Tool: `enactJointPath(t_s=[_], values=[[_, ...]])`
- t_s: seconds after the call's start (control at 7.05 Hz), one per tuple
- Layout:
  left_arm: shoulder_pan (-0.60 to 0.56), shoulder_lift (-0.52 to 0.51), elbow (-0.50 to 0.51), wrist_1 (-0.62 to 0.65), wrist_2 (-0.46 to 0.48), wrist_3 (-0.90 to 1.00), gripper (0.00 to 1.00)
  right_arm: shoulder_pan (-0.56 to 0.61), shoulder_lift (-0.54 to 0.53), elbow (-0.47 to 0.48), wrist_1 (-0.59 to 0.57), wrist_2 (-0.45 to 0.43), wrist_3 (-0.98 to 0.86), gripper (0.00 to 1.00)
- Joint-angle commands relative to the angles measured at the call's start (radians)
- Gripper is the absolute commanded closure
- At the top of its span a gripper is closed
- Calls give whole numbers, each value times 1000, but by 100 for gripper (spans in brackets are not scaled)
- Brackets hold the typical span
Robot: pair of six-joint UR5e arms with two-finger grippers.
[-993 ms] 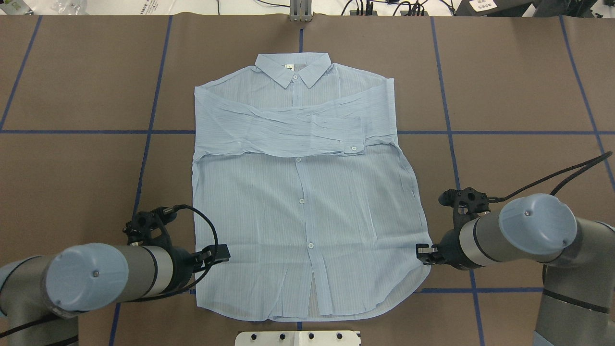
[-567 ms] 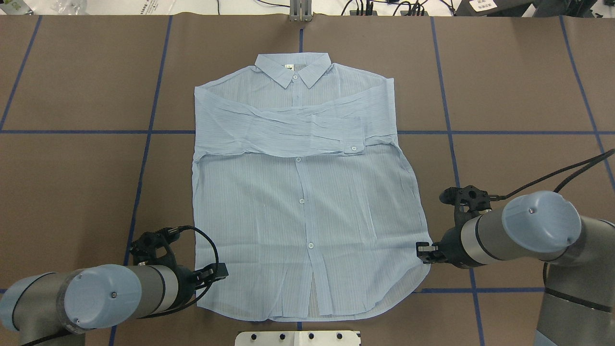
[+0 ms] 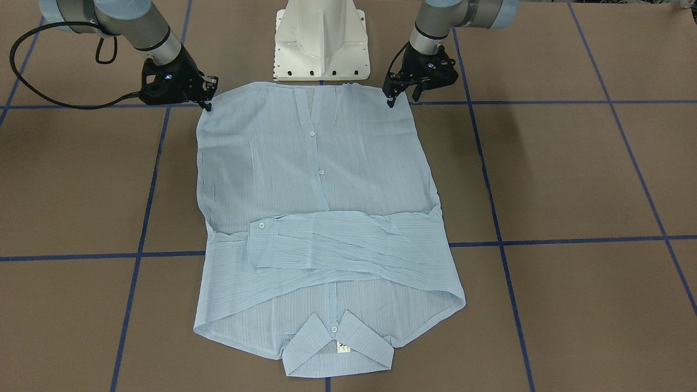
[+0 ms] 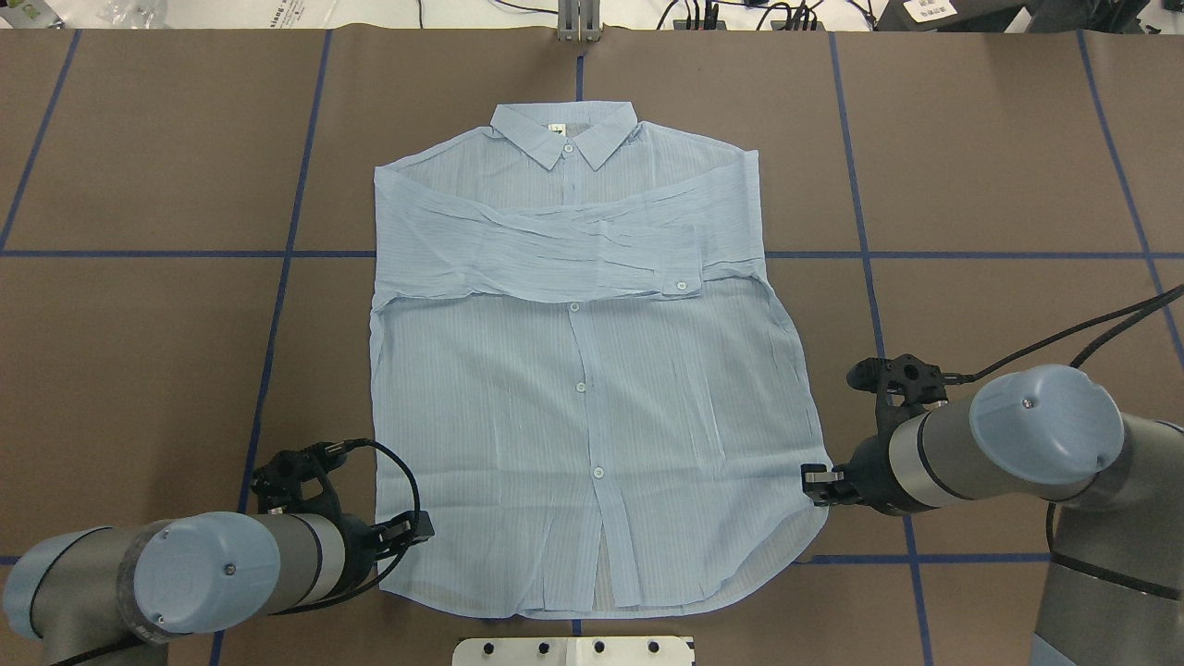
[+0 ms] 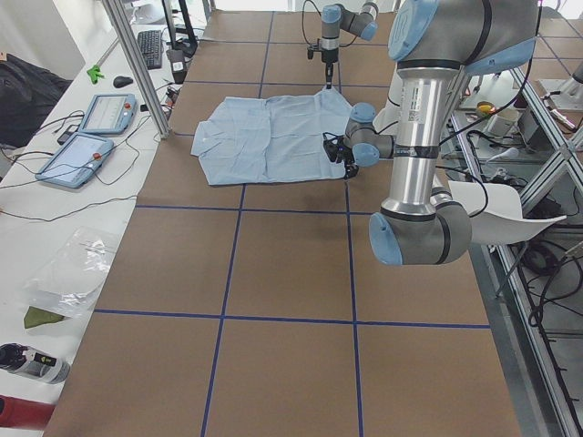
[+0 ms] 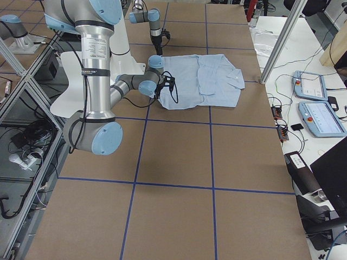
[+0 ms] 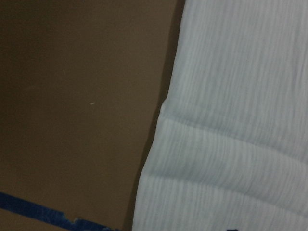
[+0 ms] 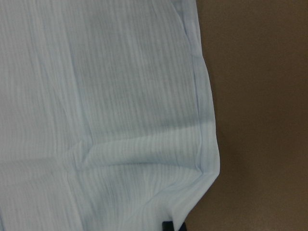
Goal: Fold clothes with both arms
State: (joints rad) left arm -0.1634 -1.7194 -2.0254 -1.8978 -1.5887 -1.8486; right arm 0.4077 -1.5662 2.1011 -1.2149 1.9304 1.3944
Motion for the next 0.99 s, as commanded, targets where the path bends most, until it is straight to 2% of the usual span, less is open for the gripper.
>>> enactJointPath(t_s=[0.0, 0.43, 0.85], values=[[5, -5, 1, 25, -1, 0, 22, 2, 0, 0, -2, 2, 0, 100], [5, -6, 1, 29, -4, 0, 36, 5, 0, 2, -2, 5, 0, 100], [13, -6, 1, 29, -4, 0, 41, 14, -2, 2, -2, 13, 0, 100]])
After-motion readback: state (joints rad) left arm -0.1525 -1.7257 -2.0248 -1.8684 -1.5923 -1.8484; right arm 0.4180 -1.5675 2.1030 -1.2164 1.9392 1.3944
